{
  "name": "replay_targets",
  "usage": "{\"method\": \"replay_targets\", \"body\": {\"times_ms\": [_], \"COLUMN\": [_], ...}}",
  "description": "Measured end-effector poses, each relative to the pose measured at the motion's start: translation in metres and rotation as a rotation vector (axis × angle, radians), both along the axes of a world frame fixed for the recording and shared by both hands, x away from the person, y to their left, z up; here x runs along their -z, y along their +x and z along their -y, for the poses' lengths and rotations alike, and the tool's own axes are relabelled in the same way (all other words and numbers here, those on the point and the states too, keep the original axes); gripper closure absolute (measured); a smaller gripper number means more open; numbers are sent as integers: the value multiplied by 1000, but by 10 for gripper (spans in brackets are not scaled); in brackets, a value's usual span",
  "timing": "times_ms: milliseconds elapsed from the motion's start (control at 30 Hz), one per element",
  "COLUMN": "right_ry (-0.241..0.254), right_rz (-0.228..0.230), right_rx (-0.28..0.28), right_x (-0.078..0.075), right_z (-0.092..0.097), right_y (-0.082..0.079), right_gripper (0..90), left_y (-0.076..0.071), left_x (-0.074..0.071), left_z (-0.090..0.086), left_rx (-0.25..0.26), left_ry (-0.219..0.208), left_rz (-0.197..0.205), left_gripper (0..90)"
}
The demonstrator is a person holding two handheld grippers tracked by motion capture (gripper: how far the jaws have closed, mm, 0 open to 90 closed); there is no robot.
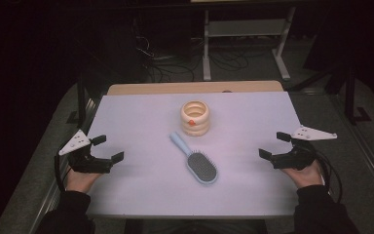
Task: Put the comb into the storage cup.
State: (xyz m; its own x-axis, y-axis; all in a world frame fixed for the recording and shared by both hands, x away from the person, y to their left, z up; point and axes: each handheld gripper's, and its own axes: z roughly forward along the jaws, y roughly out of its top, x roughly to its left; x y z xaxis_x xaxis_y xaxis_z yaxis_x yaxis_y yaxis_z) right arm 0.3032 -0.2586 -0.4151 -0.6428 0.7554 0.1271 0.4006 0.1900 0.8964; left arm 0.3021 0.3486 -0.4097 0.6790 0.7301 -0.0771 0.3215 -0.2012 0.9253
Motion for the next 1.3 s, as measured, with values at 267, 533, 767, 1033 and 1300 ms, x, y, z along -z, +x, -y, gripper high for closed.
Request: {"method": "replay_targets", "body": {"times_ms": [267,533,767,1033,1300], "right_ry": [-5,0,-3,-2,-5], "right_rz": [-3,-4,-6,-5,-11], "right_rx": [-7,-8,-11,-12,-13], "right_x": [0,0,0,0,1], "right_z": [-1,-1,-1,-1,-1], "right_y": [0,-1,-1,-1,0], "right_gripper": [0,0,0,0,0], "left_y": [3,10,17,28,39], "left_x": [-14,-32,-38,-46,-56], "left_z": [5,9,13,23,35], "left_rx": [39,63,79,109,156], "left_ry": [6,40,58,78,92], "left_rz": [9,12,5,5,0], "left_gripper": [0,0,0,0,0]}}
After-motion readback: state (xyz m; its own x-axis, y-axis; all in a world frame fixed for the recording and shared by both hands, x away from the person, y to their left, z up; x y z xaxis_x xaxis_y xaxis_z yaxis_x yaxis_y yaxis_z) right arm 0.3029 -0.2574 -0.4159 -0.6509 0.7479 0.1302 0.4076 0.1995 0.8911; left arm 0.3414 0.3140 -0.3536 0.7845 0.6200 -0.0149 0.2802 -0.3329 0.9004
